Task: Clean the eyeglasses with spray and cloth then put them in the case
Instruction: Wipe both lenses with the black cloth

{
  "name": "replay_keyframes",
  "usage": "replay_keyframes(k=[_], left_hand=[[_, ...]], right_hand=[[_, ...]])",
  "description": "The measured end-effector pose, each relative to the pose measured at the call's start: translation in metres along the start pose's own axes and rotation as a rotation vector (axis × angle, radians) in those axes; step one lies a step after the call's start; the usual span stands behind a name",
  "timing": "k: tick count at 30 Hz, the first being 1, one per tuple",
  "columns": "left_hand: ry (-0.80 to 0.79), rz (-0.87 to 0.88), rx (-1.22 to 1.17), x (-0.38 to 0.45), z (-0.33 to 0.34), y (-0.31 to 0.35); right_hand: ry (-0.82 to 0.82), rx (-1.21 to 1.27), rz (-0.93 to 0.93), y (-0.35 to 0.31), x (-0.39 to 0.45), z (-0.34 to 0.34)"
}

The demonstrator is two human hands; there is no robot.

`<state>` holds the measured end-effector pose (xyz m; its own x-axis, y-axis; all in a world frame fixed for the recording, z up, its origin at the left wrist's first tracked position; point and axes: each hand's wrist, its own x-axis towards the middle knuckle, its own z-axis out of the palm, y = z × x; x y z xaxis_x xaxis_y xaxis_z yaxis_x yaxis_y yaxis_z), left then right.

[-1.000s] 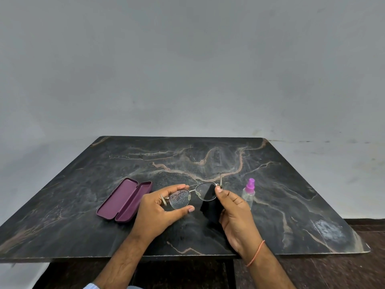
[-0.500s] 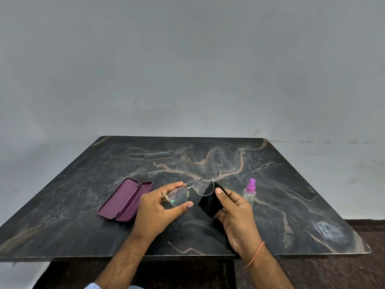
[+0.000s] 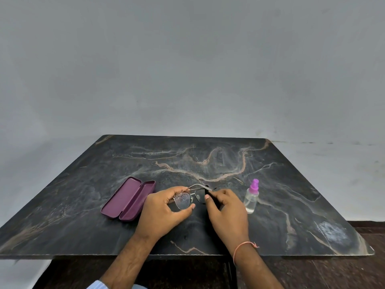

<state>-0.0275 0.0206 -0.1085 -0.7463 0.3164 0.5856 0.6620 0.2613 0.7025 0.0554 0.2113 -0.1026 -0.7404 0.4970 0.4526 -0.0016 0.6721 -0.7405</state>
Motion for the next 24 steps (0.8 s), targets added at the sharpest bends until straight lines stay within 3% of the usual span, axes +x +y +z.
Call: replay_keyframes(k=[6, 10, 17, 24], left_hand=[[-0.101, -0.082, 0.009, 0.0027, 0.0033, -0.0065], [-0.1, -0.109, -0.032, 0.0036, 0.0028, -0.0097], [-0.114, -0.062, -0.034, 0.0026, 0.0014, -0.0063], [-0.11, -0.031, -0.012, 0.0023, 0.0002, -0.0041]], right_hand=[[-0.133, -0.233, -0.052, -0.0047, 0.0012, 0.0027], [-0.219, -0.138, -0.105, -0.006, 0.0017, 0.001], [-0.147, -0.19, -0.061, -0.0006, 0.0053, -0.0012], [-0.202, -0.101, -0.113, -0.0072, 0.0006, -0.0045]])
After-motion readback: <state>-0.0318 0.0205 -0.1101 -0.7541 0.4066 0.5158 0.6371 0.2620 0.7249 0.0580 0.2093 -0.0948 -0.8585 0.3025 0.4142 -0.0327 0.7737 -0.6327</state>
